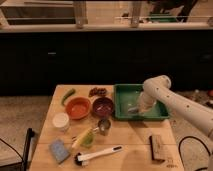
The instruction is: Wipe tray with towel
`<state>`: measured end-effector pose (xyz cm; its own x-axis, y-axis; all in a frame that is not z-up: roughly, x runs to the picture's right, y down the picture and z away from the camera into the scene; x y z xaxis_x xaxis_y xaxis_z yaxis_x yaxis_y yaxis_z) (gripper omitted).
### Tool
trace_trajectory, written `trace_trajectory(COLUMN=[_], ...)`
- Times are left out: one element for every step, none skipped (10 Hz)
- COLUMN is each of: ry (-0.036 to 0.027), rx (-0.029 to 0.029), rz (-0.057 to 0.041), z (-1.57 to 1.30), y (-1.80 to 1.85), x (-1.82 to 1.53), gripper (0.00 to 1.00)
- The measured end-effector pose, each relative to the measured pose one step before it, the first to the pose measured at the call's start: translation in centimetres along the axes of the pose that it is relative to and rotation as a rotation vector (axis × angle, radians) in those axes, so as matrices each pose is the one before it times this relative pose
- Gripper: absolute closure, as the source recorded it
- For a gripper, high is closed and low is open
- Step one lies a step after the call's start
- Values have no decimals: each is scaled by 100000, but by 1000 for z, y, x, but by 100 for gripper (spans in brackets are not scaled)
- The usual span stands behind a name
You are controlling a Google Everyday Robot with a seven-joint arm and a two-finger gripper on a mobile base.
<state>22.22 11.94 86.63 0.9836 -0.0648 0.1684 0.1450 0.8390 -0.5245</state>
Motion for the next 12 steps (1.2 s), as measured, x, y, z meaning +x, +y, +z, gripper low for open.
trace_trajectory(ry=[-173,-82,-124,-109,-186,-248,-332,107,734,1210,1761,1869], rx=[-327,-558,-709,-652,-860,-747,-160,-78,40,-152,-49,512], rz=[81,220,169,137,214,123,16,525,748,1408,1297,1537], z=[198,171,398,421,498,525,326,164,-43,43,-78,-179], y=[-320,-204,-295,-352,-261,-211,-238,-37,56,110,-2,-101], x=[200,168,101,44,105,124,2,323,370,371,390,563], gripper=[100,100,100,100,100,100,100,100,100,100,100,100])
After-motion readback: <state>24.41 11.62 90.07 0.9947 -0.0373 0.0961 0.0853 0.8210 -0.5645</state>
